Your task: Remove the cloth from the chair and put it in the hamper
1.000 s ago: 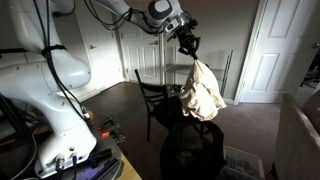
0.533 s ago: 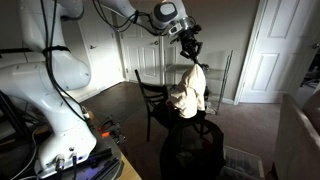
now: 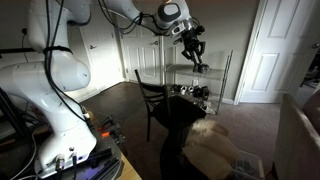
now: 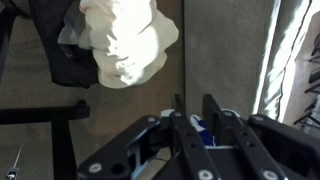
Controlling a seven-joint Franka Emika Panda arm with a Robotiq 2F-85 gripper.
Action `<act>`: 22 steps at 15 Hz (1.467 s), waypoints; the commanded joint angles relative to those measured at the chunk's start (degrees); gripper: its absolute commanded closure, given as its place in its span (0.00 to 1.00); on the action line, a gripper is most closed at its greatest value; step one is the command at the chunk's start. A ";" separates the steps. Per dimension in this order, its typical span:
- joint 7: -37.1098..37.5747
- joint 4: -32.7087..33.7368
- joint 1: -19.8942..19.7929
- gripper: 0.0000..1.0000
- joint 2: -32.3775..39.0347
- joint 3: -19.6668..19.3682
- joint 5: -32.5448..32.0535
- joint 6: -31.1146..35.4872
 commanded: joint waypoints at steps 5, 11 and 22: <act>-2.40 1.97 -2.81 0.17 -3.67 1.26 4.63 -2.40; -4.32 1.05 -2.49 0.00 -4.78 2.56 5.40 -2.28; -5.03 0.83 -1.17 0.00 -6.71 1.84 5.96 -1.87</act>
